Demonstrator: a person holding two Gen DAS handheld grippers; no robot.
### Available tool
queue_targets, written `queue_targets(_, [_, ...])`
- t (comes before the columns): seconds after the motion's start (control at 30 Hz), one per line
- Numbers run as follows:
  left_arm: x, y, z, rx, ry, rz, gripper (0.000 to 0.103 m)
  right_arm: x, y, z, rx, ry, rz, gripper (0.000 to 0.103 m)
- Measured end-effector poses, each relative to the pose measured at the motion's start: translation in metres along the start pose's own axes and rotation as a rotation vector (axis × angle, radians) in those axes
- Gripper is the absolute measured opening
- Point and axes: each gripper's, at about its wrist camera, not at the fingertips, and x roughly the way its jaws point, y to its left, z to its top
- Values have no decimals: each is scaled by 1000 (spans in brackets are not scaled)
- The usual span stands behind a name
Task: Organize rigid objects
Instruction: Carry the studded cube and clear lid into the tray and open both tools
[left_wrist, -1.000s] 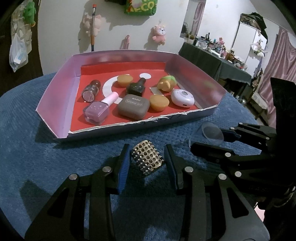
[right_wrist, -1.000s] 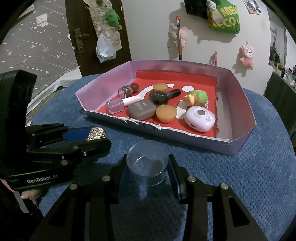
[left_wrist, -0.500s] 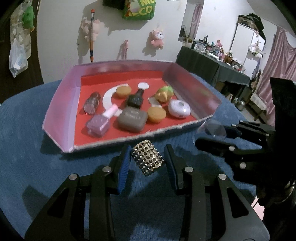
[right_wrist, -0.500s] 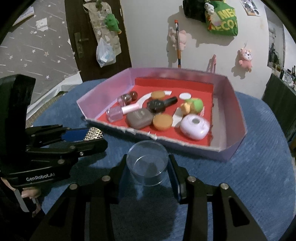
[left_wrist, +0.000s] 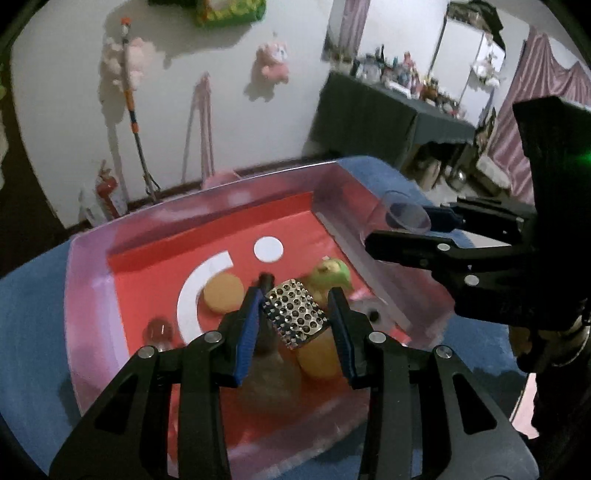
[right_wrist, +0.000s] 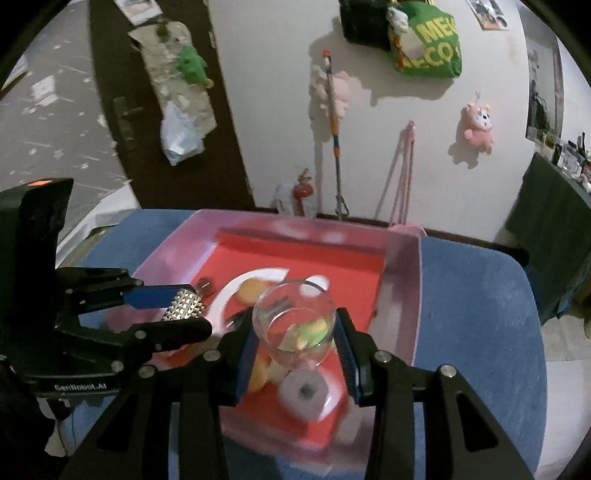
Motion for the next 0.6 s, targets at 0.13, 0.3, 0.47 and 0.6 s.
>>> queue_targets(0.13, [36, 16, 28, 4, 65, 16, 35, 35, -15, 22, -9, 71, -32, 43])
queue_targets(0.3, [68, 26, 45, 38, 123, 45, 35, 71, -24, 36, -43, 164, -71, 43])
queue_targets(0.47, [92, 36, 50, 19, 187, 25, 35, 95, -27, 40, -85, 247, -102, 43])
queue_targets(0.6, [98, 36, 51, 34, 206, 27, 35, 110, -28, 39, -103, 293, -116, 43])
